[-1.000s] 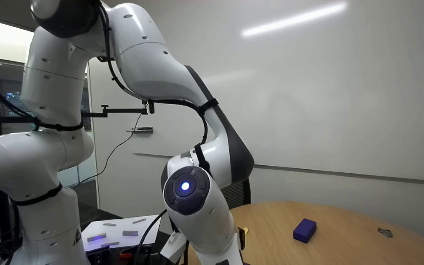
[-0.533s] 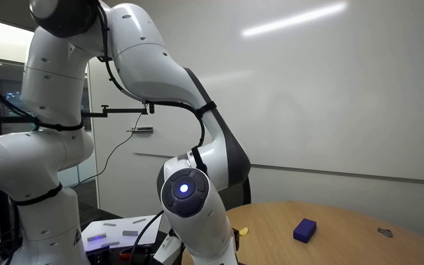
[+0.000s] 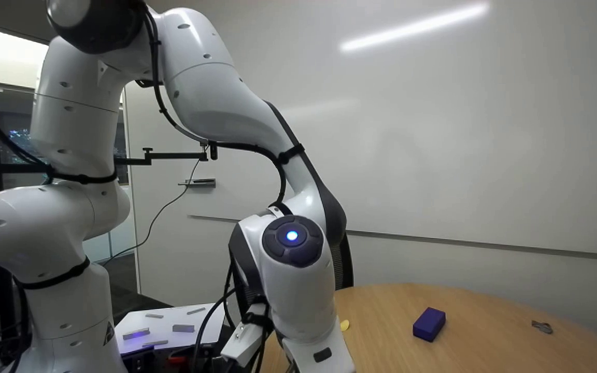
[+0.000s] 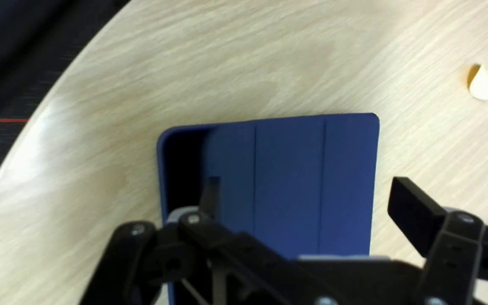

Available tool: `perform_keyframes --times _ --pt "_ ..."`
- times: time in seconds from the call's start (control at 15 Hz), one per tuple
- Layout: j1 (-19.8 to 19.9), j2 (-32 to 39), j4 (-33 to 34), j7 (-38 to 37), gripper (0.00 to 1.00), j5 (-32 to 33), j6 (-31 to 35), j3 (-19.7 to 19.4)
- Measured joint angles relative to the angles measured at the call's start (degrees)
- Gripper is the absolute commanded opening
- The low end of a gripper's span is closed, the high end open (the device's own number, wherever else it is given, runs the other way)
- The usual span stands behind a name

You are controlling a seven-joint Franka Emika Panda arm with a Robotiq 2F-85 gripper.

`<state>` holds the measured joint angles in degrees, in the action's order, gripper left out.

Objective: Cover the tablet with its purple cover

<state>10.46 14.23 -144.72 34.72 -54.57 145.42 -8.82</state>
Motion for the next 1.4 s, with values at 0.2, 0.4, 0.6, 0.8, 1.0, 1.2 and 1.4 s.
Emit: perform_keyframes --times 0.2,0.4,0.6,0.8,1.0,1.2,1.4 --pt "-3.6 -3.0 -0.9 -12.6 1.0 14.9 4.1 -0.8" --pt "-13.9 -6.7 -2.9 -26.6 1.0 31.1 7.4 -7.3" --pt "-27.7 -7.5 -3.2 -39.9 1.0 47.3 8.2 -17.4" --pt "-37.6 -8.2 -1.3 -53.6 1.0 62.9 5.8 -24.0" --pt "-35.4 -12.6 1.2 -66.1 1.0 75.1 -2.8 -17.5" --pt "-27.6 -18.4 3.2 -70.2 1.0 77.2 -13.6 -3.5" --pt "-24.0 -22.4 4.4 -70.7 1.0 76.4 -20.4 5.7"
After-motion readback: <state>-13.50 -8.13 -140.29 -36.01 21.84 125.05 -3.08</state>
